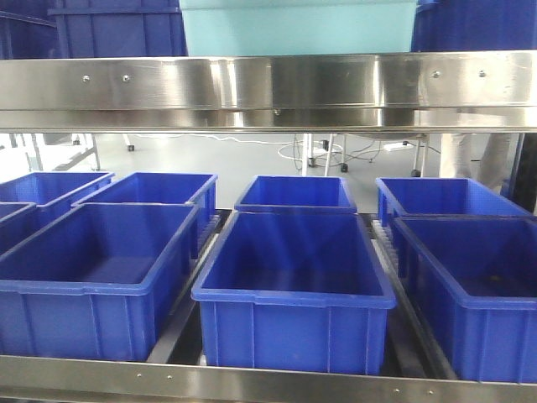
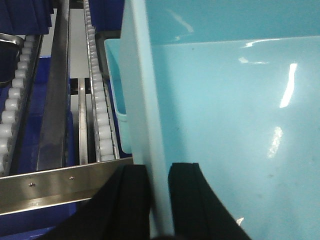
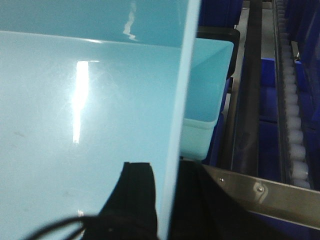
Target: Move two blue bins to right shelf middle
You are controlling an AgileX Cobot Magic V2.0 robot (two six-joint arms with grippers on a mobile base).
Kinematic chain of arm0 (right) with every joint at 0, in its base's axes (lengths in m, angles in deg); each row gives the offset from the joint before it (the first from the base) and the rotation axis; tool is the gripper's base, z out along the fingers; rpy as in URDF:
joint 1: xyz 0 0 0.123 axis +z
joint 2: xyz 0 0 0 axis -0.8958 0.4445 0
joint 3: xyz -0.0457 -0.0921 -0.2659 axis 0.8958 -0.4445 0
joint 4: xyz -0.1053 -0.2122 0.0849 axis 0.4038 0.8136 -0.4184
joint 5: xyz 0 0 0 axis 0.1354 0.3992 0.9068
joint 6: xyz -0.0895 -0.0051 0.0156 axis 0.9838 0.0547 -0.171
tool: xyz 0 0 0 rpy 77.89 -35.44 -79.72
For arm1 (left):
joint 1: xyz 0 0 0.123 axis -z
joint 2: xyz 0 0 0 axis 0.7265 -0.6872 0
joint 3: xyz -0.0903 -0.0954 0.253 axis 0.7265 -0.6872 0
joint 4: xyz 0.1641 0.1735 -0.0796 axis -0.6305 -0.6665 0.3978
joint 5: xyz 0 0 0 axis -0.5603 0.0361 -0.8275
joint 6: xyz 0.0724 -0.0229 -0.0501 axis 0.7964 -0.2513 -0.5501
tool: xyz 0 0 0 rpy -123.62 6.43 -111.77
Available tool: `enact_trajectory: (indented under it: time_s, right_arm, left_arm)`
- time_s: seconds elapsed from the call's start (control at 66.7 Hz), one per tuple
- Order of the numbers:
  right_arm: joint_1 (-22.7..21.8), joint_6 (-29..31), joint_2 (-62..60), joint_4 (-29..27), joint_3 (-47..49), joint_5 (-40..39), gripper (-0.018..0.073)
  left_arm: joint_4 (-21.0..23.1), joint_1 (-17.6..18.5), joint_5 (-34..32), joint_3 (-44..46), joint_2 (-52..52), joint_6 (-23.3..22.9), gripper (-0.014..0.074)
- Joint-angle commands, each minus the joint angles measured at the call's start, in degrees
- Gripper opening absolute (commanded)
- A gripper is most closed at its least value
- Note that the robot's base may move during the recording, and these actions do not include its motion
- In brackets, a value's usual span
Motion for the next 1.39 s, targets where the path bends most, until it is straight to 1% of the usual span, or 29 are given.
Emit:
enact_trajectory:
  time_s: [0.0,1.379]
  right_arm:
    - [0.06,0.96,-0.41,-0.67,0.48,-2.27,-0.0152]
    - [0.06,0.96,-0.41,-0.67,0.48,-2.38,-0.0152]
  left_arm:
    - [1.80,0.15,-2.87,0.75,0.80,0.91,-0.0111]
    - [1.80,0.15,-2.87,0.75,0.80,0.91,-0.0111]
